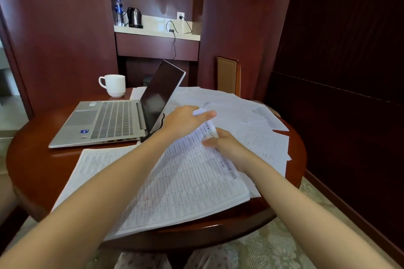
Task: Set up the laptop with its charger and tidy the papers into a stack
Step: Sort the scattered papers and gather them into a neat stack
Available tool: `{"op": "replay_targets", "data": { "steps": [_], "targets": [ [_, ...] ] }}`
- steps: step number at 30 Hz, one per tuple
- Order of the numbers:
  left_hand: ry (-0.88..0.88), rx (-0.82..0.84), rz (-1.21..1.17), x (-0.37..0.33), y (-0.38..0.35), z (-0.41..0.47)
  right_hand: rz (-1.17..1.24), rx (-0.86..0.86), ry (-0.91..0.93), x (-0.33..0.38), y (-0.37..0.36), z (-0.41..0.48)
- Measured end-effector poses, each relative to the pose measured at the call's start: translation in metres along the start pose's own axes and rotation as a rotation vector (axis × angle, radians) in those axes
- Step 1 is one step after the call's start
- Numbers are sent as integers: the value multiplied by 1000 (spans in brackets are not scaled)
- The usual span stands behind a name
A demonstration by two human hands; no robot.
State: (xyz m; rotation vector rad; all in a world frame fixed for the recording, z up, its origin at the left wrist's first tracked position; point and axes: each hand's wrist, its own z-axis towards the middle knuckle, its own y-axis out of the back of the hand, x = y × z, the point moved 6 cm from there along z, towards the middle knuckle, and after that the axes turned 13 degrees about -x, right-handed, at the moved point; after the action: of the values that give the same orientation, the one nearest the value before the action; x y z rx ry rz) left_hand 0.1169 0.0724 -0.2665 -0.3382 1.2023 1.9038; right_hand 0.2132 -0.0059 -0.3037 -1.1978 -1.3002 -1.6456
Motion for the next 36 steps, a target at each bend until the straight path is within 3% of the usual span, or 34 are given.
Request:
{"op": "replay_targets", "data": {
  "steps": [4,7,13,17,20,26,36],
  "targets": [
    [26,-108,36,5,-9,-10,-118,-21,-10,-8,-12,3],
    [32,-119,43,13,-12,-15,-73,-24,-87,-15,-4,4],
    [30,-33,29,22,-14,-20,-16,-419,-324,-38,64,21],
    [30,-24,70,22,-16,-22,144,-328,-450,-43,64,22],
    [22,-31,55,22,-16,-22,133,-204,-504,-41,52,21],
    [65,-43,87,25,-16,-22,-277,-155,-337,-43,33,27],
    [64,6,88,23,-21,-16,-198,-285,-261,-33,98,25]
  ]
}}
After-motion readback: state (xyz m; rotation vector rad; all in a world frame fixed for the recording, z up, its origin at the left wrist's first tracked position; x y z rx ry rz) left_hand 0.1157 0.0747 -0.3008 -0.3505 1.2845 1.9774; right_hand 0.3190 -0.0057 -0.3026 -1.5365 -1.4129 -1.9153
